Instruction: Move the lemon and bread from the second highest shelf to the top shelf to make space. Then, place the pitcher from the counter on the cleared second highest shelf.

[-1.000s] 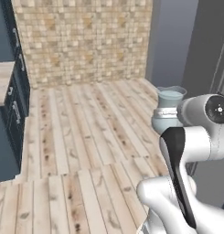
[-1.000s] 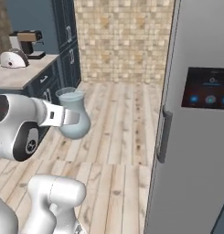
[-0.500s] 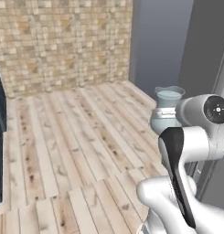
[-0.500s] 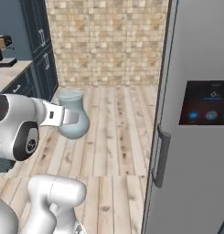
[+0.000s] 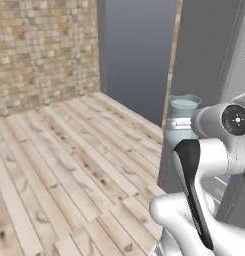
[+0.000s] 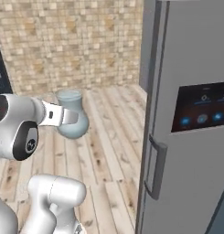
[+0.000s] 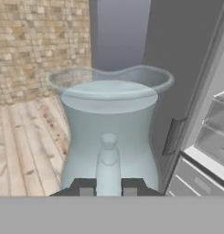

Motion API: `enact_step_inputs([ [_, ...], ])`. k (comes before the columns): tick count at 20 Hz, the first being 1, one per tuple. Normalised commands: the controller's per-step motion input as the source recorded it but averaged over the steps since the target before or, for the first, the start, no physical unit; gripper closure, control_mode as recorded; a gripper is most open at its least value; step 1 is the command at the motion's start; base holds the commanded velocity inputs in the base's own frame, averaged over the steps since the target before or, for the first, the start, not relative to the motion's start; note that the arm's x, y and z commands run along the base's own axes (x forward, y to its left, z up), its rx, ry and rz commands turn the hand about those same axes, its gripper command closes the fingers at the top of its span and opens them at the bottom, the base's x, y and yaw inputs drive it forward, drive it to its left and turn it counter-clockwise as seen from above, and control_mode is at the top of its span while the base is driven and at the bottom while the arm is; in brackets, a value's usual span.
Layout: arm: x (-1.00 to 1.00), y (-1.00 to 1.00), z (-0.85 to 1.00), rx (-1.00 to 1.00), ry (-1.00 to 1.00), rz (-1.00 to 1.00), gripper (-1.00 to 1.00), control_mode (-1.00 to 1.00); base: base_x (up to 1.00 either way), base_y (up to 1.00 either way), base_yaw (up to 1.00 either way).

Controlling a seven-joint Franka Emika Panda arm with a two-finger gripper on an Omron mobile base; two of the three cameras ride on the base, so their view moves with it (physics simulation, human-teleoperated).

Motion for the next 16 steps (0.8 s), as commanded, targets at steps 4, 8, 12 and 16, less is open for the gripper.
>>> enact_step_inputs([
  [4,0.0,0.0,0.0,0.0,0.0,0.0,1.0,1.0,0.42,0.19,-0.52],
  [8,0.0,0.0,0.0,0.0,0.0,0.0,1.0,1.0,0.38,0.31,-0.56],
  [12,0.0,0.0,0.0,0.0,0.0,0.0,1.0,1.0,0.39,0.52,-0.55],
  [16,0.0,0.0,0.0,0.0,0.0,0.0,1.0,1.0,0.4,0.56,-0.53],
])
